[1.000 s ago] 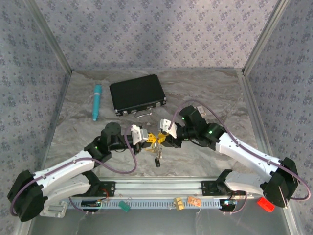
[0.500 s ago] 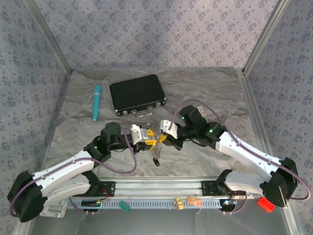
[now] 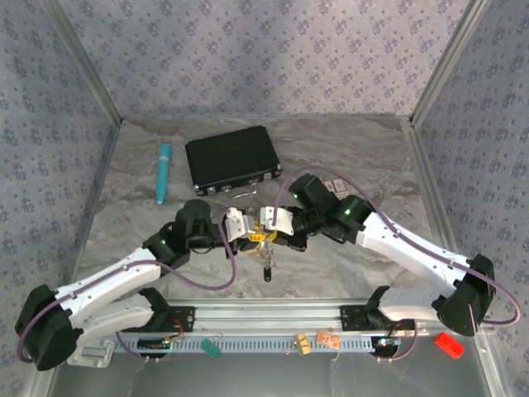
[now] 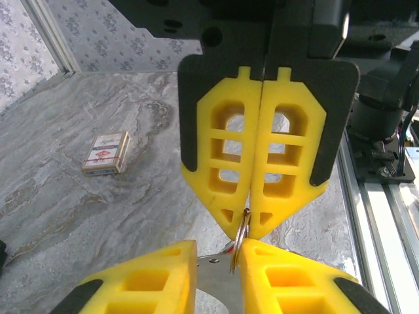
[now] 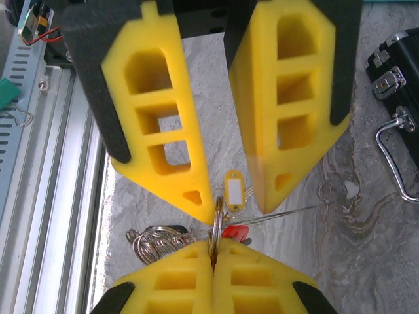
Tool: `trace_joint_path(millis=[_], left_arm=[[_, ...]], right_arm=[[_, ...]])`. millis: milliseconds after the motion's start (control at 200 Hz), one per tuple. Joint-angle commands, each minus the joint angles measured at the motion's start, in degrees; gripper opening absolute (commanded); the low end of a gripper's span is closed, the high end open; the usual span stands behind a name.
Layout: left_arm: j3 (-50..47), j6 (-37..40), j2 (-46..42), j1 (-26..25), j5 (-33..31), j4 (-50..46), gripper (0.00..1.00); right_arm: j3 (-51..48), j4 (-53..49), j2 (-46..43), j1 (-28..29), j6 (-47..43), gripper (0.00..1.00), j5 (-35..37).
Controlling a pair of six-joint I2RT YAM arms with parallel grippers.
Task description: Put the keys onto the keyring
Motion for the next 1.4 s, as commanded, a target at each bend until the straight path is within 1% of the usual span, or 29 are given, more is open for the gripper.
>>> trace_joint_path(millis=[0, 95, 190, 280, 300, 315, 320, 345, 375, 425, 480, 615, 770, 904, 1019, 1169, 1214, 1304, 1399], left_arm=[[1.91, 0.90, 0.47, -0.20, 2.43, -0.46, 0.19], [1.92, 1.01, 0.76, -0.26, 3.09, -0.34, 0.13], [1.87, 1.48, 0.61, -0.21, 3.51, -0.59, 0.00], [1.62, 1.79, 0.10, -0.19, 4.05, -0.88, 0.00], [1.51, 1.84, -0.01, -0.24, 4.09, -0.79, 0.00], [1.40, 1.80, -0.17, -0.19, 4.14, -0.72, 0.00], [1.40, 1.79, -0.14, -0.18, 4.19, -0.66, 0.00], [1.11, 1.79, -0.40, -0.19, 4.23, -0.49, 0.00], [0.77, 1.71, -0.70, -0.25, 4.25, 0.01, 0.00], [0.02, 1.62, -1.08, -0.20, 4.54, 1.15, 0.00], [-0.83, 1.53, -1.51, -0.19, 4.65, 2.63, 0.00], [-1.98, 1.70, -2.31, -0.20, 4.94, 4.42, 0.00], [-2.12, 1.79, -2.36, -0.27, 4.94, 4.75, 0.00], [-2.10, 1.79, -2.34, -0.28, 4.84, 4.83, 0.00], [-2.22, 1.70, -2.47, -0.26, 4.93, 4.93, 0.00], [-2.30, 1.74, -2.58, -0.30, 4.85, 5.01, 0.00], [-2.30, 1.75, -2.58, -0.33, 4.85, 4.95, 0.00], [-2.39, 1.70, -2.66, -0.27, 4.80, 5.01, 0.00], [-2.39, 1.71, -2.71, -0.27, 4.68, 5.10, 0.00]], right_arm=[[2.87, -1.34, 0.60, 0.91, -1.54, 0.00, 0.28], [2.78, -0.47, 0.94, 1.48, -1.10, 0.00, -0.22], [2.30, 0.05, 0.91, 1.94, -0.47, 0.00, -0.39], [0.70, 1.87, -0.50, 0.97, 1.10, 0.00, -1.05], [0.18, 2.37, -1.00, 0.55, 1.50, 0.03, -1.17], [-0.34, 2.81, -1.57, 0.09, 2.00, 0.09, -1.41], [-0.34, 2.81, -1.57, 0.09, 2.00, 0.09, -1.41], [-1.06, 3.40, -2.30, -0.50, 2.46, 0.17, -1.92], [-2.07, 3.49, -3.16, -1.44, 3.14, 0.23, -2.86], [-3.97, 6.05, -4.58, -3.03, 4.15, 0.27, -4.85], [-5.96, 7.21, -5.72, -4.23, 4.94, 0.29, -6.27], [-7.80, 7.63, -6.27, -4.98, 5.68, 0.28, -7.68], [-8.61, 9.34, -6.50, -4.86, 6.77, 0.31, -8.19], [-8.54, 10.09, -6.05, -4.80, 7.16, 0.31, -8.86], [-8.51, 10.55, -5.90, -4.78, 7.18, 0.26, -8.55], [-8.02, 9.87, -5.27, -4.79, 6.81, 0.13, -9.05], [-8.02, 9.74, -5.19, -4.79, 6.89, 0.12, -9.03], [-8.07, 9.72, -5.19, -4.84, 6.89, 0.13, -9.05], [-8.20, 9.85, -5.24, -4.91, 7.03, 0.21, -9.29]])
